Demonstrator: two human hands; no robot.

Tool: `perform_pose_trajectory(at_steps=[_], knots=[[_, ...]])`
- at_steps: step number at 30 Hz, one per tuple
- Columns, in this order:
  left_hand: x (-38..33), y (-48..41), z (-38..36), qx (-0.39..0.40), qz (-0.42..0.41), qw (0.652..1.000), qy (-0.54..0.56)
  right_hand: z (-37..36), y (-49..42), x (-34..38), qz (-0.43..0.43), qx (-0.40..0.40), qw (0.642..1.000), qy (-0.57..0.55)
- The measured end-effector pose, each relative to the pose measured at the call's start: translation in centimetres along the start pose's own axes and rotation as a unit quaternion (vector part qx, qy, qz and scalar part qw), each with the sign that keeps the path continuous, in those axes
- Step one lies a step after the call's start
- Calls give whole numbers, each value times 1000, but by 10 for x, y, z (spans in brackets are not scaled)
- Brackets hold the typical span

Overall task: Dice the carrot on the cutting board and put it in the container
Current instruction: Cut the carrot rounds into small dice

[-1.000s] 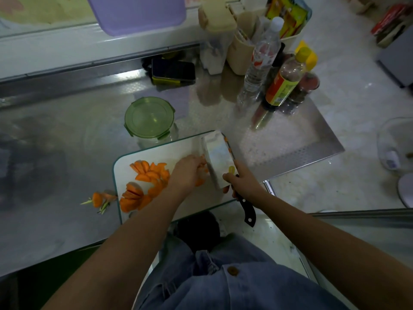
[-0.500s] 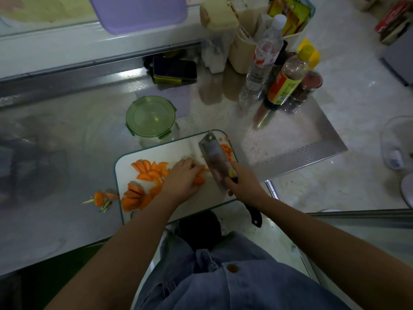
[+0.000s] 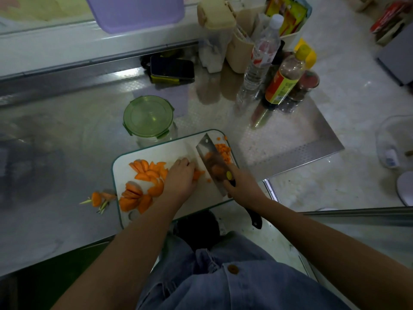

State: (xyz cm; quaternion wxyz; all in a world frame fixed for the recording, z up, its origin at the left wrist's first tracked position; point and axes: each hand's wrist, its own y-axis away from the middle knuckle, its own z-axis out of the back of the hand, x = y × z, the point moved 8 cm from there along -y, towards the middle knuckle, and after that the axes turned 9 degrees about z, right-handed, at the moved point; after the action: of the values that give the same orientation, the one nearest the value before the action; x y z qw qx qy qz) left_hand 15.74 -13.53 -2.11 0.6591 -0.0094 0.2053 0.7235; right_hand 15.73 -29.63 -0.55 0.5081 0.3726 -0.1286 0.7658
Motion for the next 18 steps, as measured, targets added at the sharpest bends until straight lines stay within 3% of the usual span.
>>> perform_pose_trajectory(at_steps=[18], knots=[[9,12,-2,-30,63,996,57,-7,4,16,25,-19,993,113]])
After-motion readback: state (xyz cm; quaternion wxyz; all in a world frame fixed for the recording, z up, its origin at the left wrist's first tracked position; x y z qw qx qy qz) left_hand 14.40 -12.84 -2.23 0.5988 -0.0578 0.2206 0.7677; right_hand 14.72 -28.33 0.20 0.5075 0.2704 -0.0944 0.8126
